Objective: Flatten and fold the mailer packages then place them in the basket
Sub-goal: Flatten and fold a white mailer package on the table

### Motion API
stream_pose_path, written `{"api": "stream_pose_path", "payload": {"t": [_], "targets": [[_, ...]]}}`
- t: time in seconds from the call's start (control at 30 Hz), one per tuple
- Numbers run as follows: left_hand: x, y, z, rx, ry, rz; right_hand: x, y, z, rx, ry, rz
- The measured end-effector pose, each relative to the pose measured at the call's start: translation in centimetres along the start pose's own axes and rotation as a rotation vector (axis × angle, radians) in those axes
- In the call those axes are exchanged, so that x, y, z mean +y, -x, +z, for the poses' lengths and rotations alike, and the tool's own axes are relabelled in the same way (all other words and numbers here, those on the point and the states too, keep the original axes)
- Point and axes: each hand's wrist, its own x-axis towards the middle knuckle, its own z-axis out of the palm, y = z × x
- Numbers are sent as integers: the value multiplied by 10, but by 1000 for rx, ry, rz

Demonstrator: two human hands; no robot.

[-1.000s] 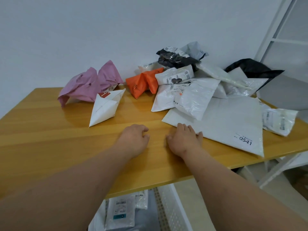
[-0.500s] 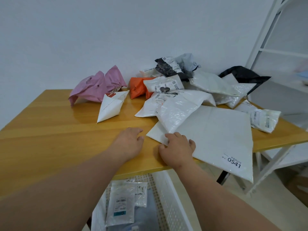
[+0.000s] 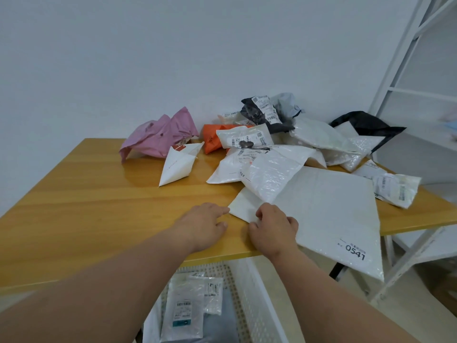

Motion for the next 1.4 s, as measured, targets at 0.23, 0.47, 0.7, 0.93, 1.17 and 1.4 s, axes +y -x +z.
{"api": "stream_pose_path", "payload": {"t": [0.23, 0.47, 0.7, 0.93, 1.17, 1.4], "targets": [[2, -13, 1, 52, 54, -25, 1, -19, -10, 173, -341, 158], [5, -24, -8, 165, 224, -128, -14, -57, -23, 221, -795, 380], [0, -25, -12, 213, 308, -173, -19, -59, -24, 337, -819, 380], [-1, -21, -13, 285, 508, -223, -24, -40, -33, 294, -1101, 563], [-7, -10, -16, 317, 663, -359, -17, -27, -49, 191, -754, 523], [-14, -1, -20, 274, 921, -473, -24, -11, -63, 75, -368, 471]]}}
